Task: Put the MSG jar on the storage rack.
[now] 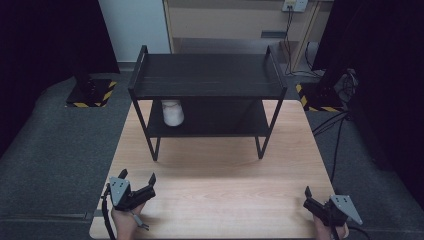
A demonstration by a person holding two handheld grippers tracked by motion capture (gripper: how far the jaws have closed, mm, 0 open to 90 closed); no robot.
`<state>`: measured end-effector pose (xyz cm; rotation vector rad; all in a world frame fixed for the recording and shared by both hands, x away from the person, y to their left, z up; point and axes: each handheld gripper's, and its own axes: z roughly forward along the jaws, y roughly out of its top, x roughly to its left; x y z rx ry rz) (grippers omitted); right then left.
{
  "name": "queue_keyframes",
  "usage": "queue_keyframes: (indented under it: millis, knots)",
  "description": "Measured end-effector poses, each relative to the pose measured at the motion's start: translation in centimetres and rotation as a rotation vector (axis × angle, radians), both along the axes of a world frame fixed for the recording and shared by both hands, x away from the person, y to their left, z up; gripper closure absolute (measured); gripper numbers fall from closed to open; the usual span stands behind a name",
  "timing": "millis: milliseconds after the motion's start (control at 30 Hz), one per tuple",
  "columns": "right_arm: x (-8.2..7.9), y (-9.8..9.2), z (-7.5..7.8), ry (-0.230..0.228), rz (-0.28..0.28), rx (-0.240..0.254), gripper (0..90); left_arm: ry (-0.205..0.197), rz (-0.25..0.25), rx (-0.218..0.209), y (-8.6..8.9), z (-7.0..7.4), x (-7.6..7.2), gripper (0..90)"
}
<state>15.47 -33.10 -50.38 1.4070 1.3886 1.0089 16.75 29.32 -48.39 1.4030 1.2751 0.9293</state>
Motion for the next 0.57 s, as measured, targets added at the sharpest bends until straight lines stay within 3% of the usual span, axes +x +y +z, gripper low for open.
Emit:
queue_keyframes:
  millis: [167, 233, 300, 567]
  knots:
    - [0.0, 0.0, 0.1, 0.004, -0.001, 0.001, 0.5, 0.046, 0.042, 0.008, 0.6, -1.6, -0.2, 0.0]
    - [0.1, 0.0, 0.1, 0.007, -0.001, -0.001, 0.5, 0.073, 0.051, -0.019, 0.9, -1.6, -0.1, 0.0]
    - [0.1, 0.1, 0.1, 0.008, -0.002, -0.003, 0.5, 0.047, 0.061, -0.027, 0.8, -2.0, -0.2, 0.0]
    - [0.1, 0.3, 0.1, 0.008, -0.004, -0.014, 0.5, 0.045, 0.084, -0.003, 0.2, -2.0, -0.5, 0.0]
